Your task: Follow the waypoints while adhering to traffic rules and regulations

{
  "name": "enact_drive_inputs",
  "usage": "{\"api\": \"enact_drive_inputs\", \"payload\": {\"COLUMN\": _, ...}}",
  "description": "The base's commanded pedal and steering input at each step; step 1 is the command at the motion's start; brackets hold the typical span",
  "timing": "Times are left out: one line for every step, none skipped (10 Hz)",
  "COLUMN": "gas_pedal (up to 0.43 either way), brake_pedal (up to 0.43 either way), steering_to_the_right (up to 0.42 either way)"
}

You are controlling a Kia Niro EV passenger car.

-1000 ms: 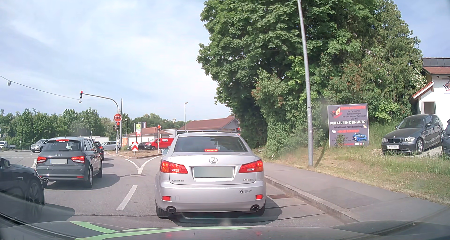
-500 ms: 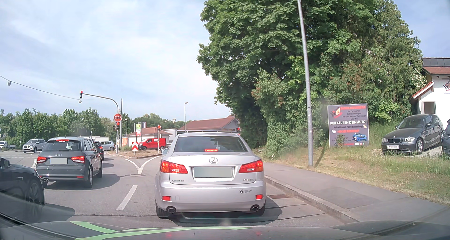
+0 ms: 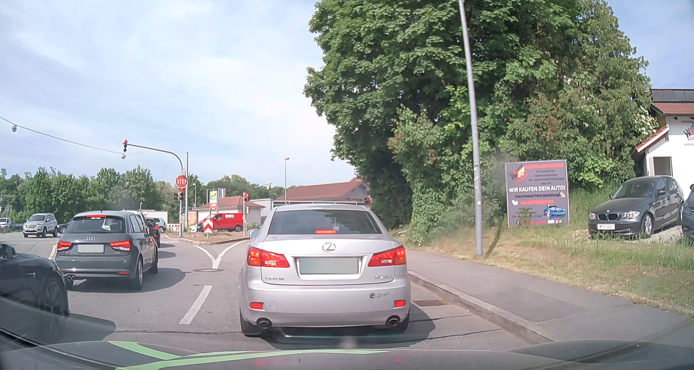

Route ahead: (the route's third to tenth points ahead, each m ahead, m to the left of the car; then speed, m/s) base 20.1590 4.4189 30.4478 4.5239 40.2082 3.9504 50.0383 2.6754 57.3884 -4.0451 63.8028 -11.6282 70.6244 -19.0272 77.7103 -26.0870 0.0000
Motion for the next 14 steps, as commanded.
{"api": "enact_drive_inputs", "payload": {"gas_pedal": 0.000, "brake_pedal": 0.415, "steering_to_the_right": -0.114}}
{"api": "enact_drive_inputs", "payload": {"gas_pedal": 0.000, "brake_pedal": 0.415, "steering_to_the_right": -0.113}}
{"api": "enact_drive_inputs", "payload": {"gas_pedal": 0.000, "brake_pedal": 0.415, "steering_to_the_right": -0.113}}
{"api": "enact_drive_inputs", "payload": {"gas_pedal": 0.000, "brake_pedal": 0.421, "steering_to_the_right": -0.114}}
{"api": "enact_drive_inputs", "payload": {"gas_pedal": 0.000, "brake_pedal": 0.415, "steering_to_the_right": -0.113}}
{"api": "enact_drive_inputs", "payload": {"gas_pedal": 0.000, "brake_pedal": 0.415, "steering_to_the_right": -0.114}}
{"api": "enact_drive_inputs", "payload": {"gas_pedal": 0.000, "brake_pedal": 0.415, "steering_to_the_right": -0.114}}
{"api": "enact_drive_inputs", "payload": {"gas_pedal": 0.000, "brake_pedal": 0.415, "steering_to_the_right": -0.114}}
{"api": "enact_drive_inputs", "payload": {"gas_pedal": 0.000, "brake_pedal": 0.415, "steering_to_the_right": -0.114}}
{"api": "enact_drive_inputs", "payload": {"gas_pedal": 0.000, "brake_pedal": 0.421, "steering_to_the_right": -0.114}}
{"api": "enact_drive_inputs", "payload": {"gas_pedal": 0.000, "brake_pedal": 0.421, "steering_to_the_right": -0.114}}
{"api": "enact_drive_inputs", "payload": {"gas_pedal": 0.000, "brake_pedal": 0.415, "steering_to_the_right": -0.113}}
{"api": "enact_drive_inputs", "payload": {"gas_pedal": 0.000, "brake_pedal": 0.421, "steering_to_the_right": -0.114}}
{"api": "enact_drive_inputs", "payload": {"gas_pedal": 0.000, "brake_pedal": 0.415, "steering_to_the_right": -0.114}}
